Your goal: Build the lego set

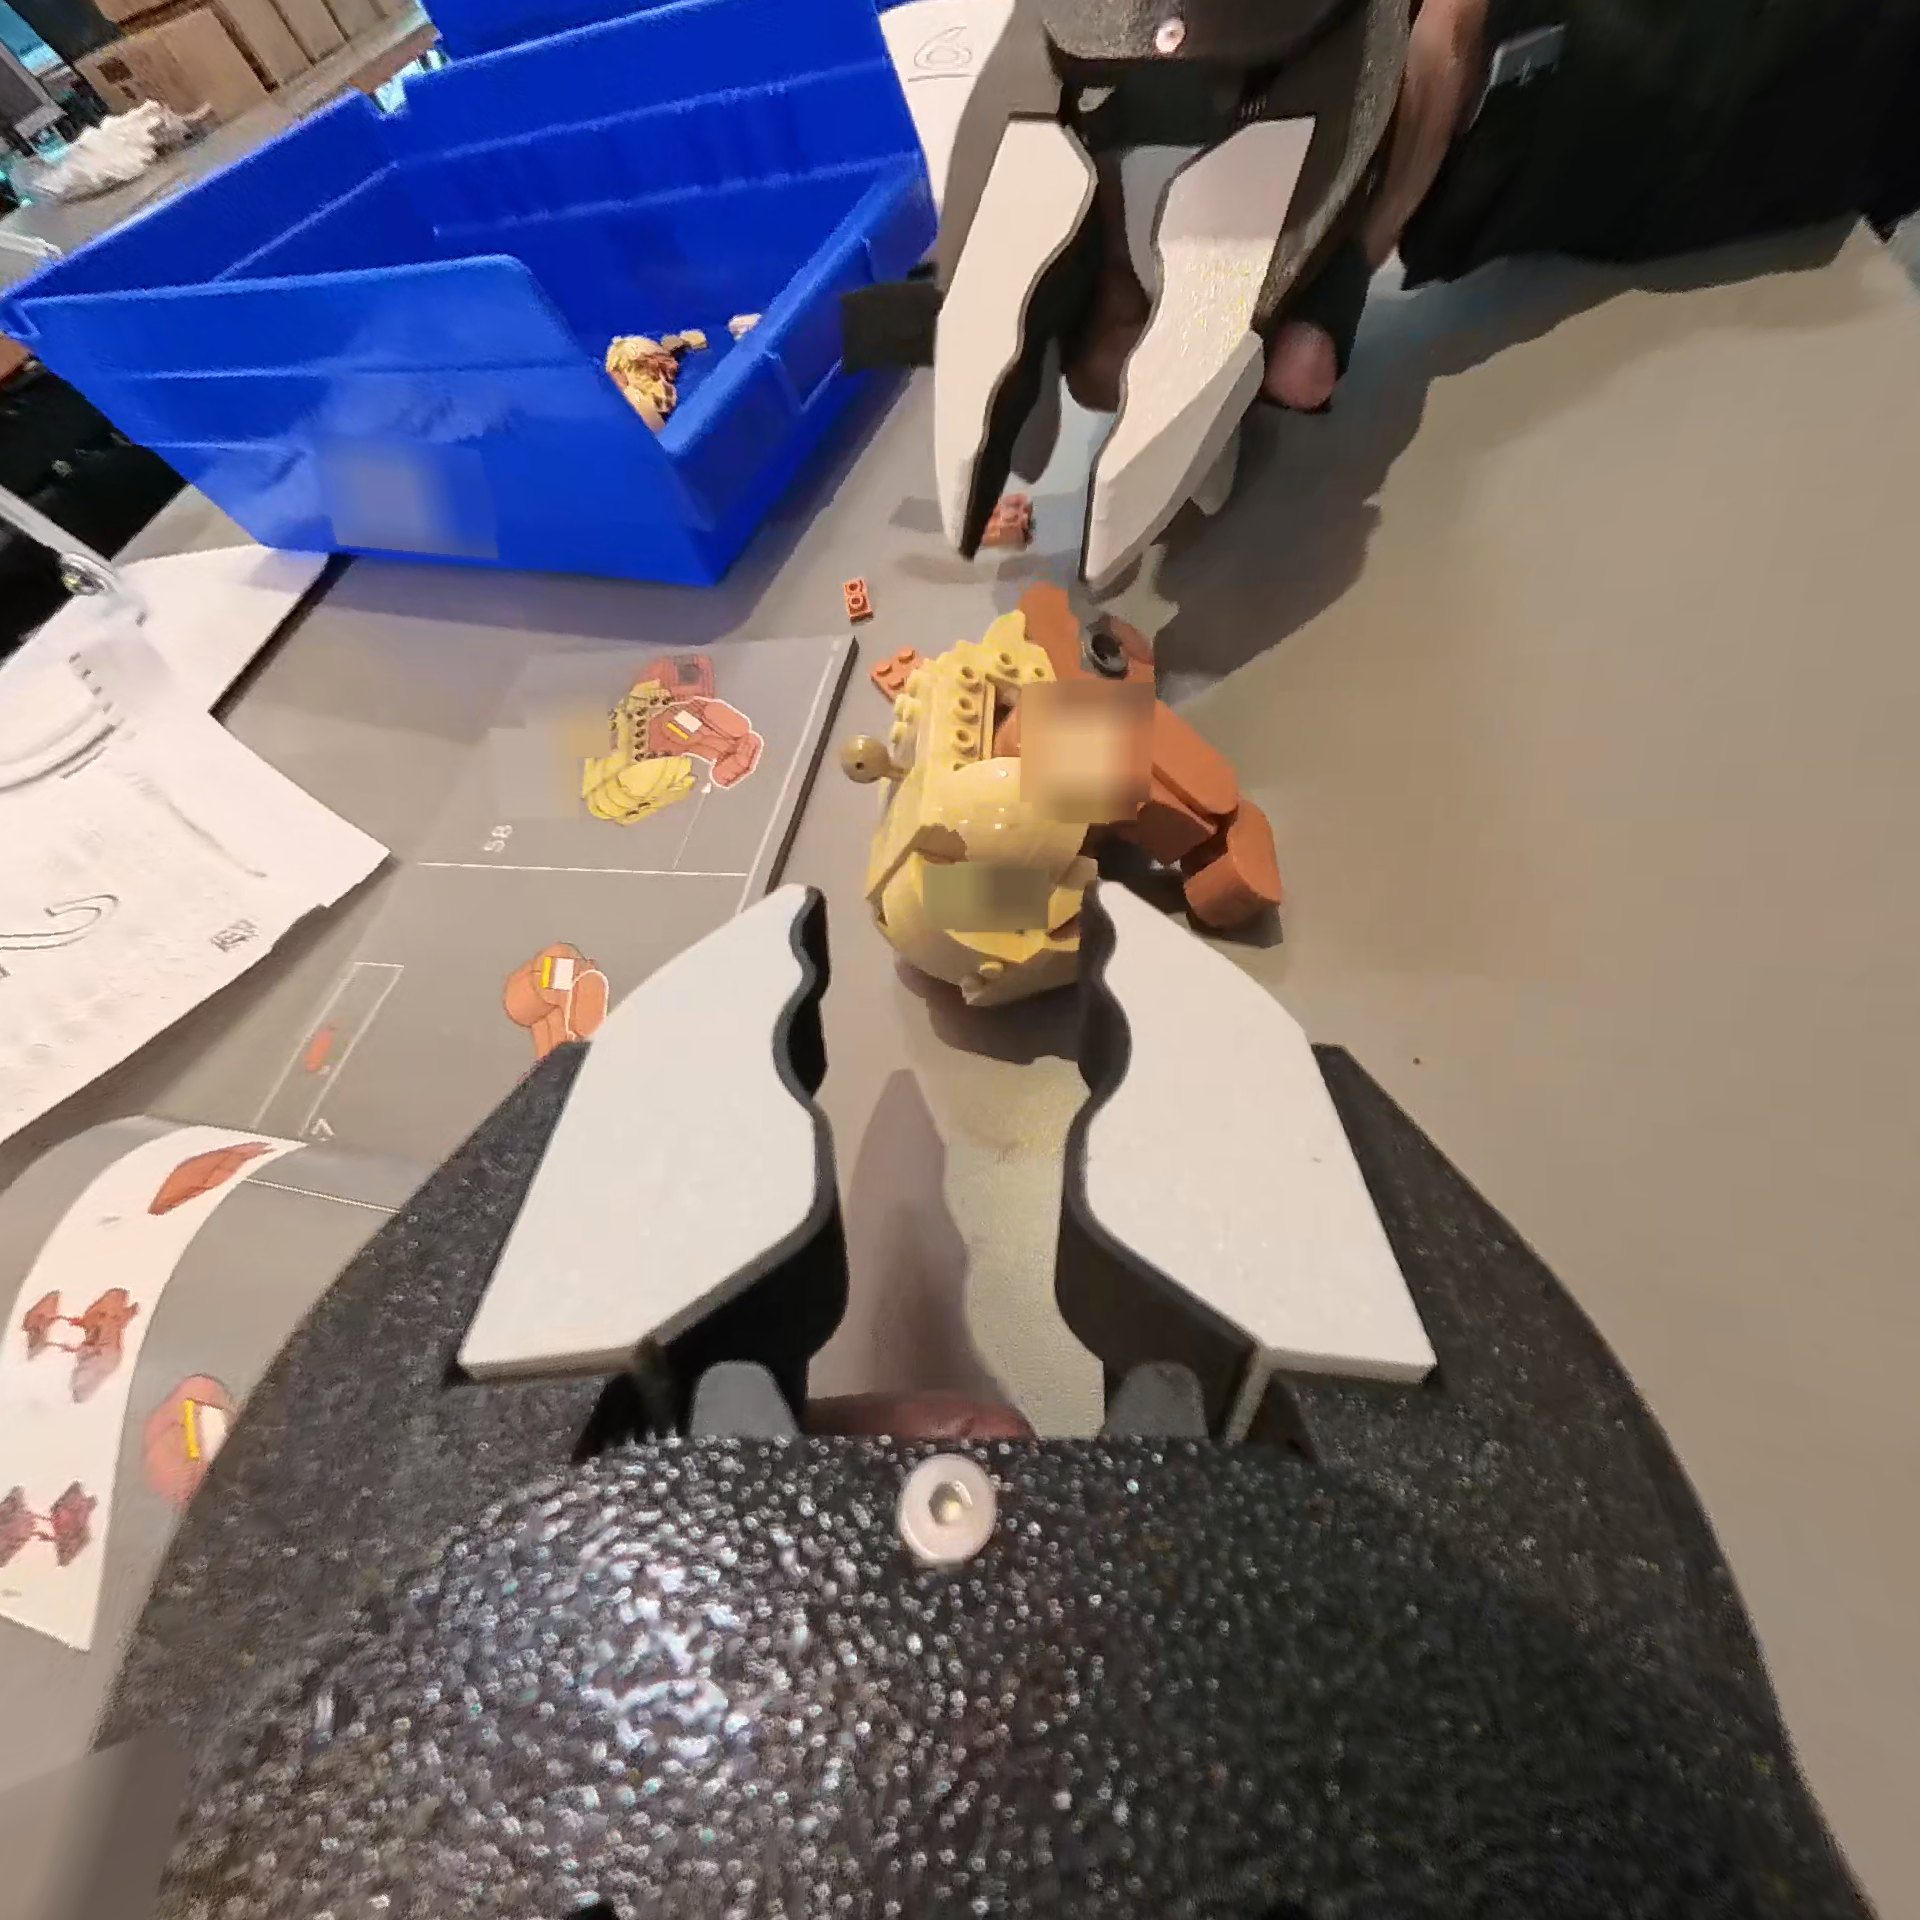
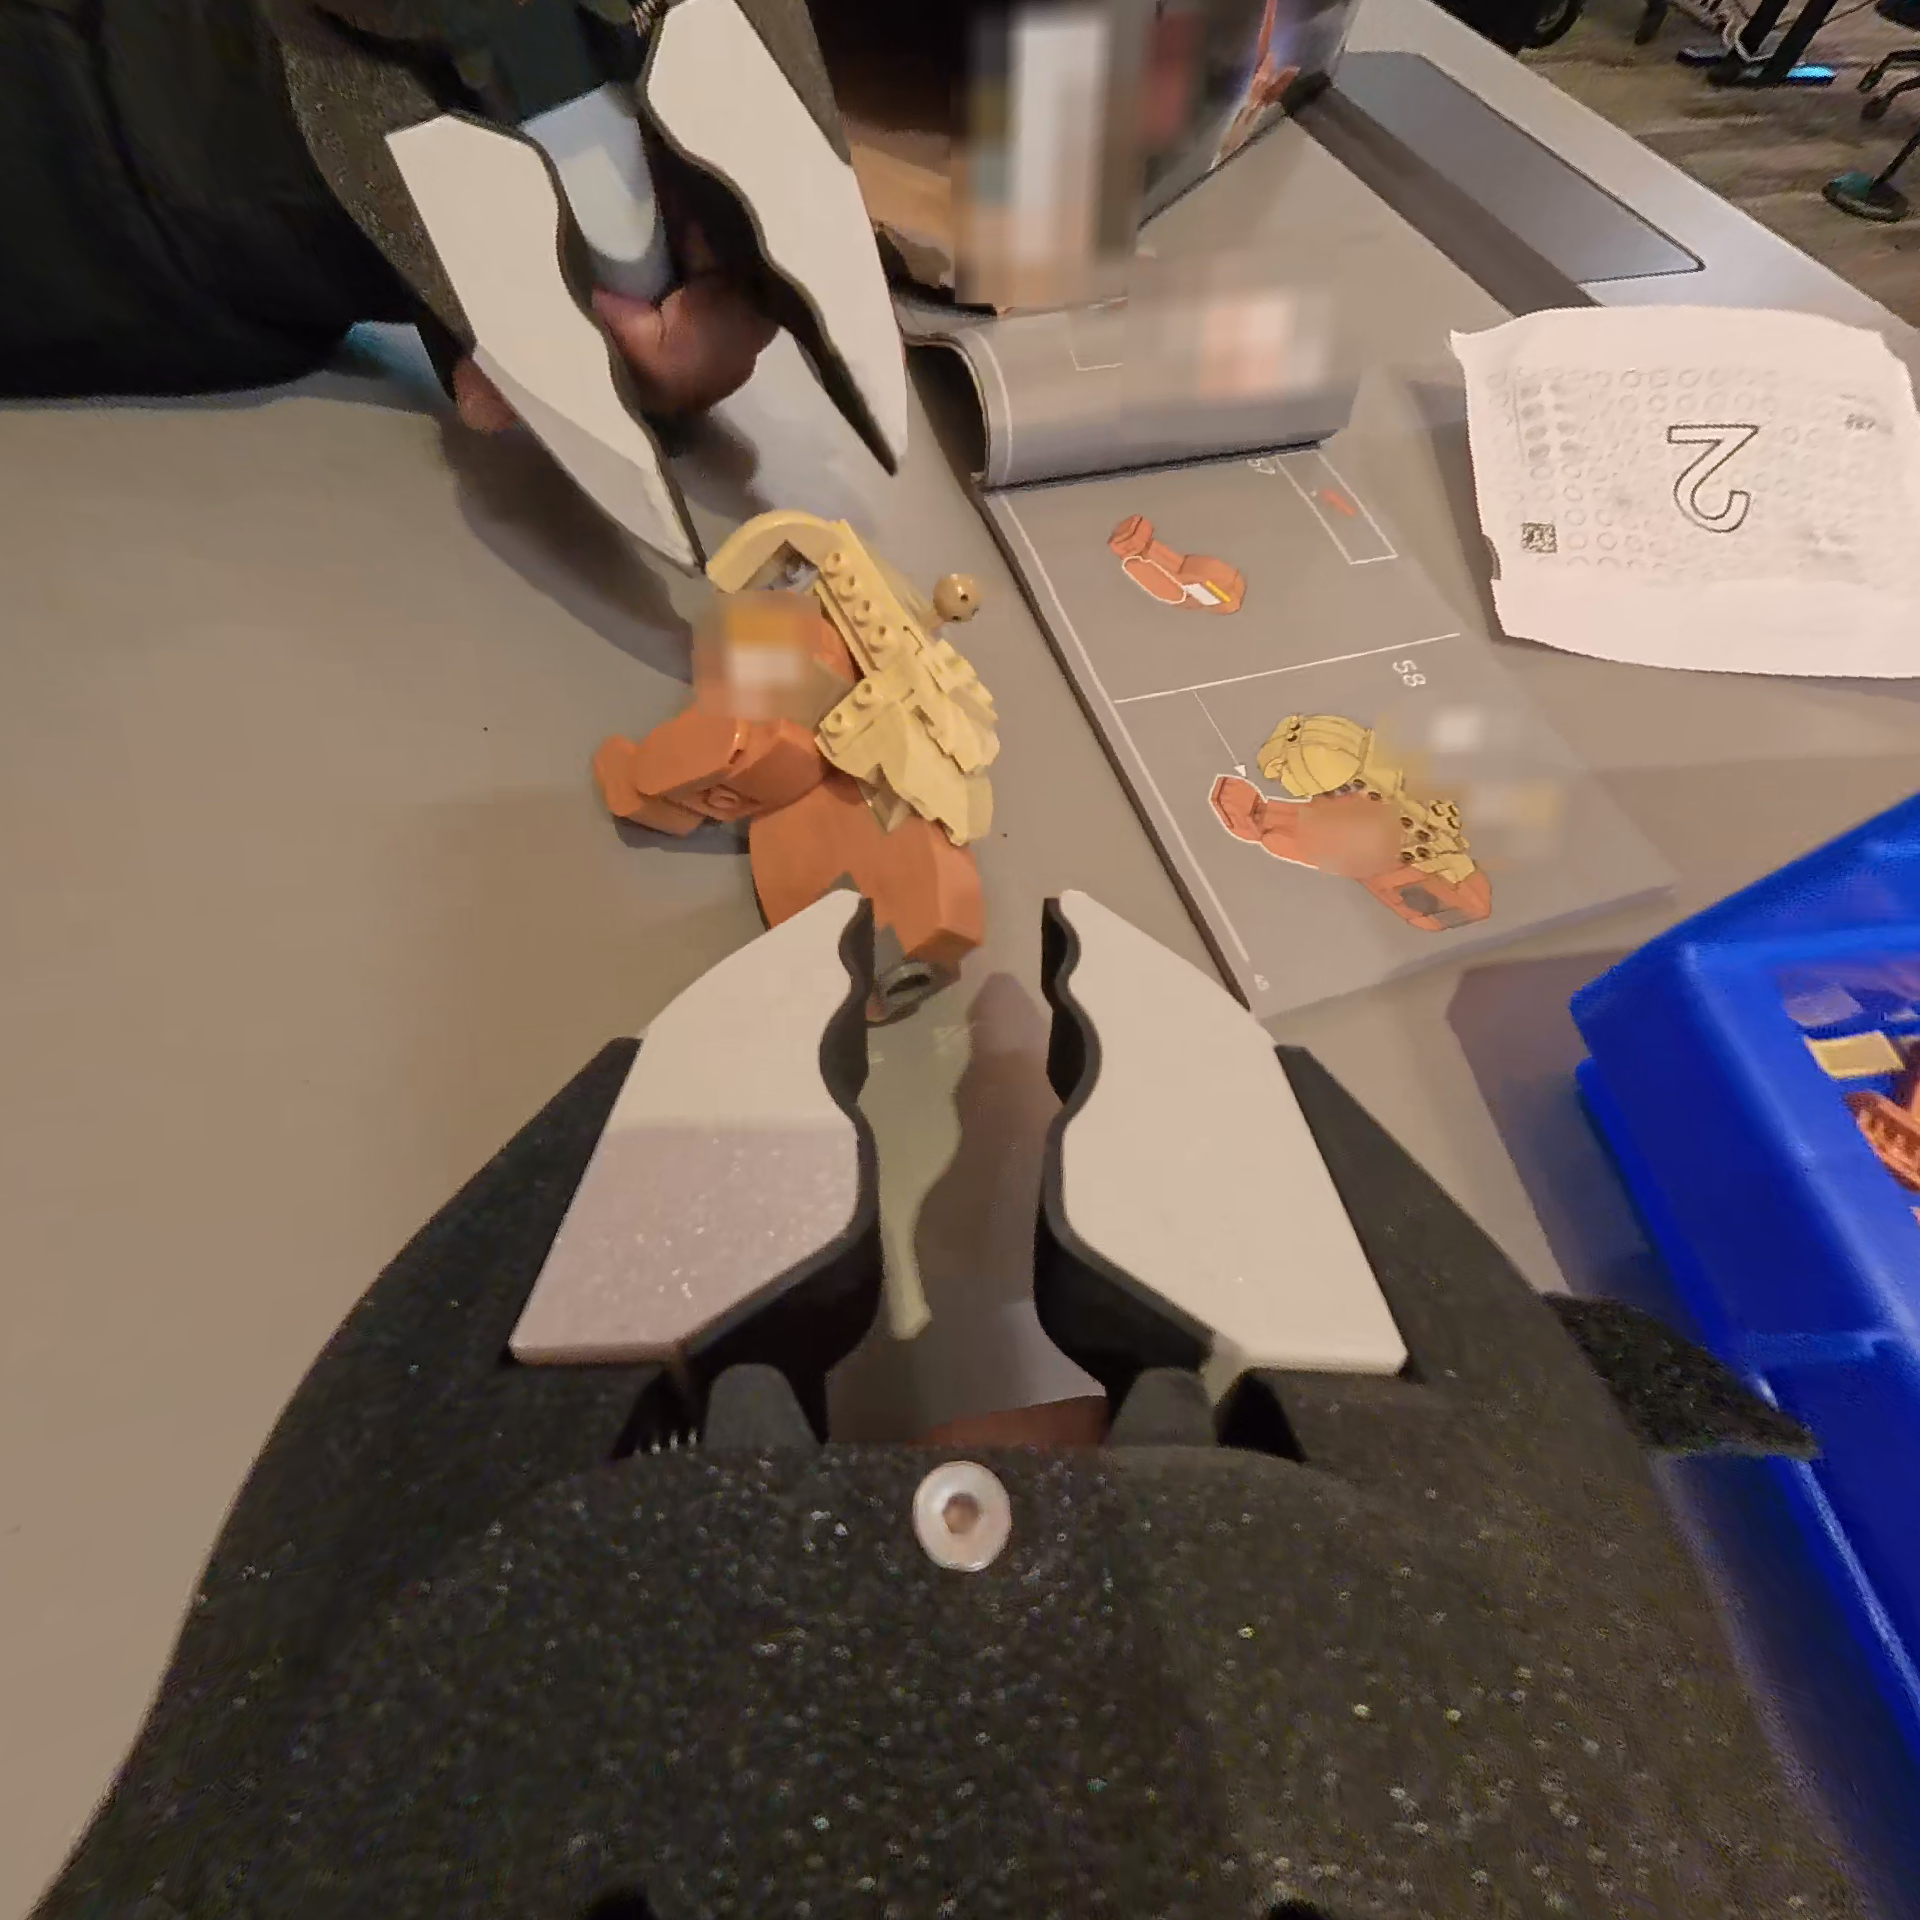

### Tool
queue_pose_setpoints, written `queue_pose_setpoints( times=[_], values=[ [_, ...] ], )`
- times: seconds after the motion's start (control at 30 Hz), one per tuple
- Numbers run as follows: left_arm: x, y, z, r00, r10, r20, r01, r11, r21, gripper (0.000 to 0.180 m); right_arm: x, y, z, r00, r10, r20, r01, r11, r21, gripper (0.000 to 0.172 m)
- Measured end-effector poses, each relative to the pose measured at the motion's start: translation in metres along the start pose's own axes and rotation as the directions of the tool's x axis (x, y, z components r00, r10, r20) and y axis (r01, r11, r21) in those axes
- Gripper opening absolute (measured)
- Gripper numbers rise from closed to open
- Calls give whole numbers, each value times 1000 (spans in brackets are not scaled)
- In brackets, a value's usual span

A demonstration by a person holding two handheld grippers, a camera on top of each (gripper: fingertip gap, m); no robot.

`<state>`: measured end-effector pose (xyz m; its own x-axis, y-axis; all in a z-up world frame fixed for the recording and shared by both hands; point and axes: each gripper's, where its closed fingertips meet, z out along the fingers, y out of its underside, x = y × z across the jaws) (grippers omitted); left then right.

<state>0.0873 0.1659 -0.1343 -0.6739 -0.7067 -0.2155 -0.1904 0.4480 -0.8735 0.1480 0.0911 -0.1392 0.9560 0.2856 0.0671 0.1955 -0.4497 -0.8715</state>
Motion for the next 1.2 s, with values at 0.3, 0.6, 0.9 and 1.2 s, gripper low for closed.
queue_pose_setpoints(
  times=[0.3, 0.6, 0.9, 1.2],
  values=[
    [-36, -14, -21, 935, -356, -6, 350, 917, 190, 44, 29, -6, -23, 977, 214, -15, -210, 968, 137, 31],
    [-62, -7, -32, 756, -640, -139, 652, 714, 257, 39, 42, -5, -25, 924, 377, 58, -382, 911, 159, 28],
    [-61, -3, -27, 712, -684, -162, 702, 678, 220, 38, 45, -4, -25, 909, 409, 84, -418, 894, 160, 26],
    [-57, 4, -19, 681, -720, -137, 732, 661, 166, 38, 47, -5, -27, 898, 430, 93, -440, 882, 171, 25]
  ],
)
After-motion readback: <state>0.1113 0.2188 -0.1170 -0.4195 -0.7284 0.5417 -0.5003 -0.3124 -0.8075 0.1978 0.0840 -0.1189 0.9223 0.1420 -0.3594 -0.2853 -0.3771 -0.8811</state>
